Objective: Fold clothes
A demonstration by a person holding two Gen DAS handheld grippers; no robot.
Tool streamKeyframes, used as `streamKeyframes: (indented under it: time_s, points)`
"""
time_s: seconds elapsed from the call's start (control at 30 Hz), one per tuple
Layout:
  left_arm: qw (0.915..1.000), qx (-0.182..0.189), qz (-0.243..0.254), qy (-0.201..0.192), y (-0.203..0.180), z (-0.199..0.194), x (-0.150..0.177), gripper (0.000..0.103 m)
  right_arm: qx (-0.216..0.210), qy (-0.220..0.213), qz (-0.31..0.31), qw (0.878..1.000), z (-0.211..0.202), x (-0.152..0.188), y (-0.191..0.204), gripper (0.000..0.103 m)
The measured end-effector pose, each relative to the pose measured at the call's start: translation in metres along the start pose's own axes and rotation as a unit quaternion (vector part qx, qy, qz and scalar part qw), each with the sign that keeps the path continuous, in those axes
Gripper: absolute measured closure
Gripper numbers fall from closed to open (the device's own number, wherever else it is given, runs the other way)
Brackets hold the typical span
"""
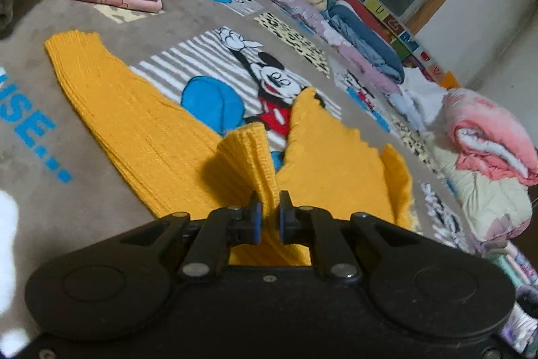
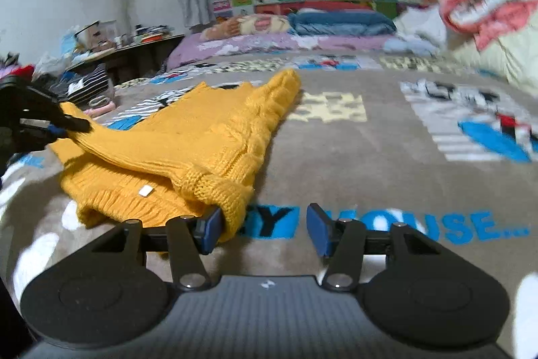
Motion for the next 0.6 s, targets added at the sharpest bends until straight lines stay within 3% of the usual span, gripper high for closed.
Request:
streamKeyframes:
  time_s: [0.43, 0.6]
  points:
    - [0.9995, -0.004, 0.032, 0.001, 0.005, 0.012, 0.005, 0.096, -0.085, -0.054, -0.076, 0.992, -0.011, -0.022, 0.041, 0.046]
    - [0.999, -0.009, 0.043, 0.002, 0.005, 0.019, 0.004, 0.095, -0.102, -0.028, -0.075, 0.992, 0.001, -0.017, 0.05, 0.043]
Point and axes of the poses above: each gripper's, at about its wrist camera, not at the fingertips, and z roughly the way its jaws point, y to its left, x to its underside, the point moved 6 cm from there along z, roughly the way its jaws point, and after that the axes turned 2 degrees about y, right-handed, at the moved point
